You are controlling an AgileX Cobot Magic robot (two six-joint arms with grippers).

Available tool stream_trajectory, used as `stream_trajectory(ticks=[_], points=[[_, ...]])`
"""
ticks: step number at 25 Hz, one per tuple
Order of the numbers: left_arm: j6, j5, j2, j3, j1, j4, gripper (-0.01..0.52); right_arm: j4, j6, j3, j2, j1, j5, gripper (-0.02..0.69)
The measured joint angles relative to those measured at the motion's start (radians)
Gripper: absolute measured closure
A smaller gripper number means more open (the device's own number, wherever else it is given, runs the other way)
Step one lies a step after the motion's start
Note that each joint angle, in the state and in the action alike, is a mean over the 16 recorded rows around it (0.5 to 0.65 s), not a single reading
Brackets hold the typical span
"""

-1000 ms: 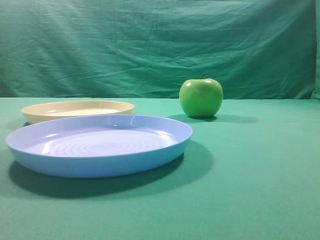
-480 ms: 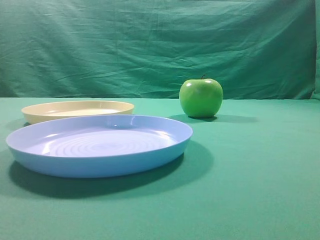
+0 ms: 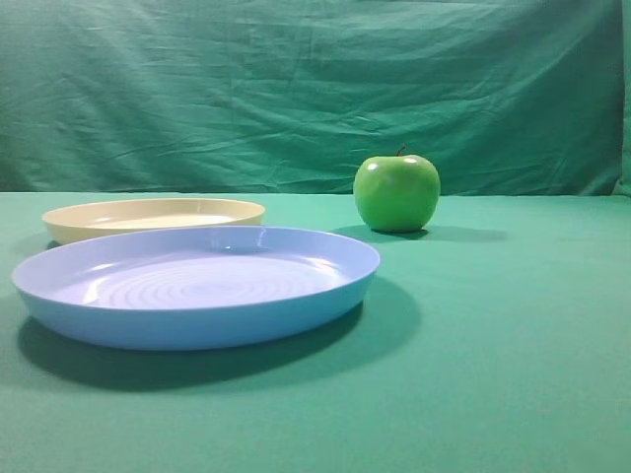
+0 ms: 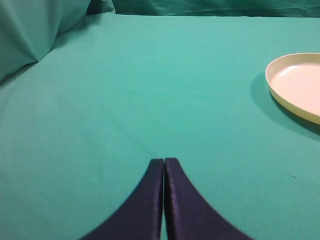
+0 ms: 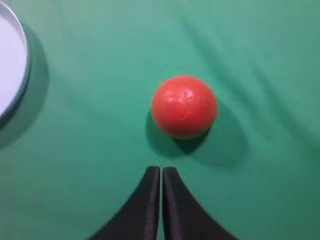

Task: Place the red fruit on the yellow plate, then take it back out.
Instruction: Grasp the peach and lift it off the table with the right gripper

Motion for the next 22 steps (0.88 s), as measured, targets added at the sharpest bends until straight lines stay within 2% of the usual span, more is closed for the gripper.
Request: stream_trajectory(ticks=[3, 6, 17, 20, 22], points=[[0.0, 0.0, 0.0, 0.0, 0.0, 0.0, 0.514, -0.041, 0.003, -0.025, 0.084, 0.033, 0.006, 0.641], [0.0, 0.0, 0.0, 0.0, 0.0, 0.0, 0.514, -0.077, 0.009, -0.041, 0.153, 0.061, -0.011, 0.575], [-0.001, 0.0, 0.0, 0.0, 0.0, 0.0, 0.514, -0.127, 0.023, -0.051, 0.313, 0.095, -0.148, 0.147], [-0.001, 0.0, 0.0, 0.0, 0.0, 0.0, 0.514, -0.127, 0.027, -0.051, 0.354, 0.095, -0.179, 0.06], [-0.001, 0.0, 0.0, 0.0, 0.0, 0.0, 0.514, -0.128, 0.029, -0.051, 0.385, 0.095, -0.198, 0.029]])
